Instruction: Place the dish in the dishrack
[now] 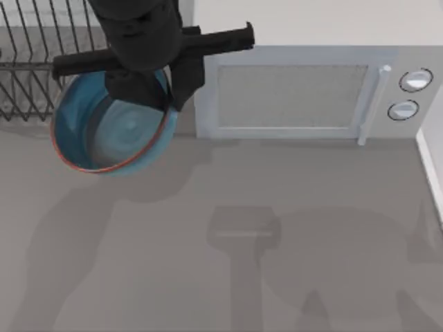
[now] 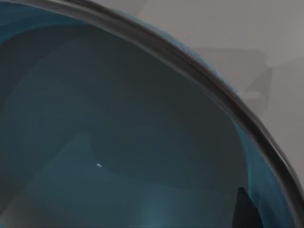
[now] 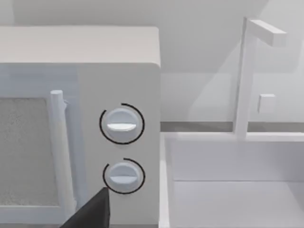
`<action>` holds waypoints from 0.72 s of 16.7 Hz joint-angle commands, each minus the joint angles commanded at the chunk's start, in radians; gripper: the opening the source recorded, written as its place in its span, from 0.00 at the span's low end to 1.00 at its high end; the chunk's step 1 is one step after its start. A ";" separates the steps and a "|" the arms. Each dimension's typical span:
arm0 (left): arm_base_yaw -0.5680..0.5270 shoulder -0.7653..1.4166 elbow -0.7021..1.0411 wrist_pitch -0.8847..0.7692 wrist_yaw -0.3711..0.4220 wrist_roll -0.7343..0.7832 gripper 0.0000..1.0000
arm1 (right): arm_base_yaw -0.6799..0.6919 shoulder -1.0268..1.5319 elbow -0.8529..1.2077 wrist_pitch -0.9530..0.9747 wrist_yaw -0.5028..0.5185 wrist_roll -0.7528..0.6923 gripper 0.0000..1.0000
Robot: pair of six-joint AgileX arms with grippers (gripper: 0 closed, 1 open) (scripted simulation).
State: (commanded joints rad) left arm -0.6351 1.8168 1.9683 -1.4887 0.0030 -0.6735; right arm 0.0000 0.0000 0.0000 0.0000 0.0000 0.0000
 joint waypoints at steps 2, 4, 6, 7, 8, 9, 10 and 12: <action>0.114 -0.078 -0.049 0.132 0.004 0.065 0.00 | 0.000 0.000 0.000 0.000 0.000 0.000 1.00; 0.239 -0.167 -0.122 0.291 0.013 0.144 0.00 | 0.000 0.000 0.000 0.000 0.000 0.000 1.00; 0.366 -0.267 -0.224 0.467 0.027 0.236 0.00 | 0.000 0.000 0.000 0.000 0.000 0.000 1.00; 0.428 -0.322 -0.284 0.558 0.037 0.286 0.00 | 0.000 0.000 0.000 0.000 0.000 0.000 1.00; 0.489 -0.380 -0.347 0.649 0.048 0.337 0.00 | 0.000 0.000 0.000 0.000 0.000 0.000 1.00; 0.545 -0.440 -0.413 0.740 0.061 0.388 0.00 | 0.000 0.000 0.000 0.000 0.000 0.000 1.00; 0.596 -0.503 -0.478 0.829 0.076 0.437 0.00 | 0.000 0.000 0.000 0.000 0.000 0.000 1.00; 0.681 -0.629 -0.601 0.992 0.109 0.528 0.00 | 0.000 0.000 0.000 0.000 0.000 0.000 1.00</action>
State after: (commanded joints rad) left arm 0.0463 1.1874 1.3669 -0.4966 0.1119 -0.1459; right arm 0.0000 0.0000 0.0000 0.0000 0.0000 0.0000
